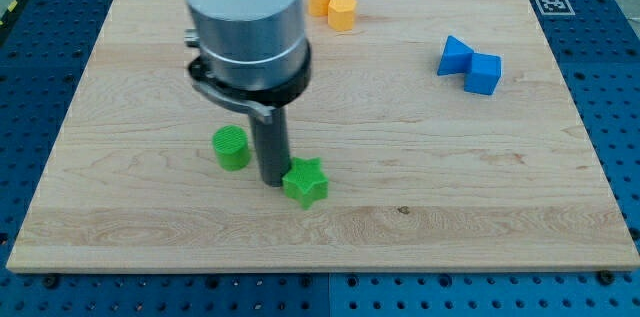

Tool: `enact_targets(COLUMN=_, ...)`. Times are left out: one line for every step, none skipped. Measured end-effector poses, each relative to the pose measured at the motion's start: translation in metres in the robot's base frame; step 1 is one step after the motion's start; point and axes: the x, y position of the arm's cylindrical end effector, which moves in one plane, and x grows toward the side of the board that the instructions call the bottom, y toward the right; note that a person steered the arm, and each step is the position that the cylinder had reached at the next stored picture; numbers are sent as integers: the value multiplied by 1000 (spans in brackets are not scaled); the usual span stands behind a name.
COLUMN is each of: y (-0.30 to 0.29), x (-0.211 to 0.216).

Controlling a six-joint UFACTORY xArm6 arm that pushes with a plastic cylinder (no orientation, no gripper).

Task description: Slide green circle towards right

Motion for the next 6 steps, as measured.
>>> enact_targets(y=31, x=0)
enact_targets(y=31, x=0)
enact_targets(y=-34, x=24)
enact_targets(y=-99, x=27)
enact_targets(y=-114, x=-18)
enact_targets(y=-85, x=-21)
